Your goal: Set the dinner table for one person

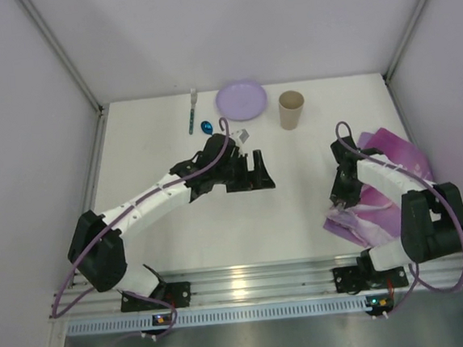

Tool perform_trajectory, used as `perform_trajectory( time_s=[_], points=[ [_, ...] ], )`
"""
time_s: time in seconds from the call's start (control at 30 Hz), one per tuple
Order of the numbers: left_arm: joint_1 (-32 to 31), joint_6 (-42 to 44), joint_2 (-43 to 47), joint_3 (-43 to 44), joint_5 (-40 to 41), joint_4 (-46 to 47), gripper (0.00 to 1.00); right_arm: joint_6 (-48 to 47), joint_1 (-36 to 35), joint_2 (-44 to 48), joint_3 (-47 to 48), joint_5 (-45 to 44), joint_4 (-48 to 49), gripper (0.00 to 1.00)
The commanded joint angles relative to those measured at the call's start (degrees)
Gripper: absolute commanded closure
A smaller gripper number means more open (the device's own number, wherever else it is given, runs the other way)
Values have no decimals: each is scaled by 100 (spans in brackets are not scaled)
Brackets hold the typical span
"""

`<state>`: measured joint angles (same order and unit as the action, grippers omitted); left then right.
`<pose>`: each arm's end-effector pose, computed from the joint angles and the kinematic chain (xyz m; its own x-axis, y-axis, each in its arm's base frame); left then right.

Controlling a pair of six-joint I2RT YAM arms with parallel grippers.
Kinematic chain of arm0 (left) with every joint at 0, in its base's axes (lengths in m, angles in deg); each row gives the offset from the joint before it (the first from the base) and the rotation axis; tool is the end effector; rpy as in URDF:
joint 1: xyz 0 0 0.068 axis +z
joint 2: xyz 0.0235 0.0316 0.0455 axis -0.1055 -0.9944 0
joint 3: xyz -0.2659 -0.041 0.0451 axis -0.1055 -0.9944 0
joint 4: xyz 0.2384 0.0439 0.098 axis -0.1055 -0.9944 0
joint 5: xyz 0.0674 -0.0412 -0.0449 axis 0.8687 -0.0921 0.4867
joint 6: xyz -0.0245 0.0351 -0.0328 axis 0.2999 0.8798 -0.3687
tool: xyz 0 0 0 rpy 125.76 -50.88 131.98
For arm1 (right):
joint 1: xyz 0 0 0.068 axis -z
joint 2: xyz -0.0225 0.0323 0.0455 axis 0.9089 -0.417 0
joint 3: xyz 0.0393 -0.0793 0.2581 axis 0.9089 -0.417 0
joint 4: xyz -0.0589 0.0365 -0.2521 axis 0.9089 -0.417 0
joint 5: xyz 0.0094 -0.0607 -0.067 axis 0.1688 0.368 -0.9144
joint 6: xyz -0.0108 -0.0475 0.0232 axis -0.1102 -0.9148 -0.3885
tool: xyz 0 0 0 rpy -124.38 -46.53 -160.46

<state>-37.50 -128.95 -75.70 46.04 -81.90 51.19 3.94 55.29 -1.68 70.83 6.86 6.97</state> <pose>0.2347 -0.2373 0.2783 -0.8849 -0.0215 -0.4653 0.3220 0.6934 -0.6445 0.2270 0.0344 0.1840 -0.8779 0.4170 -0.2352 0.4362 0.8992 -0.0338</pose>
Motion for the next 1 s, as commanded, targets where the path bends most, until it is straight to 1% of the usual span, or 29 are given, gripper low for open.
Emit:
perform_trajectory(
  time_s=[0.0,0.03,0.07,0.1,0.17,0.27,0.3,0.33,0.37,0.4,0.43,0.47,0.53,0.6,0.67,0.7,0.8,0.9,0.97],
  points=[
    [4,107,222,-134,69,-222,9,-94,-22,-231,-9,16,507,69],
    [4,142,230,-142,78,-257,9,-112,-39,-267,-70,42,569,90],
    [4,159,239,-134,95,-257,9,-112,-65,-311,-71,60,569,98],
    [4,168,231,-142,130,-309,9,-77,-161,-390,-123,69,639,100],
    [13,195,230,-107,174,-354,9,1,-329,-495,-124,165,692,100],
    [13,230,265,-72,297,-433,11,300,-960,-706,86,270,762,100],
    [13,247,283,-55,367,-476,11,510,-1354,-811,174,349,789,100],
    [13,265,292,-37,559,-581,12,616,-1567,-873,288,602,893,100],
    [22,283,327,-28,674,-661,12,713,-1769,-935,568,744,964,100],
    [22,283,388,-37,771,-757,12,897,-2162,-1092,745,919,1069,100],
    [31,291,432,-54,964,-802,12,959,-2349,-1180,1147,1078,1088,100],
    [39,300,511,-89,1035,-828,12,1030,-2629,-1364,1368,1114,1070,100],
    [75,318,582,-212,1167,-855,12,1039,-2798,-1541,1956,1062,774,100],
    [119,335,652,-309,1185,-898,12,969,-2869,-1647,2143,1001,596,100],
    [136,362,705,-362,1194,-1030,12,916,-2861,-1508,2135,869,333,100],
    [136,388,714,-441,1194,-1074,12,899,-2869,-1437,2109,590,228,100],
    [136,432,793,-765,1106,-1154,13,881,-2861,-1156,2030,176,-317,100],
    [136,484,846,-1178,1124,-953,13,802,-2852,-787,1907,104,-730,100],
    [136,511,715,-1293,1080,-768,14,802,-2869,-550,1723,121,-863,100]
  ],
)
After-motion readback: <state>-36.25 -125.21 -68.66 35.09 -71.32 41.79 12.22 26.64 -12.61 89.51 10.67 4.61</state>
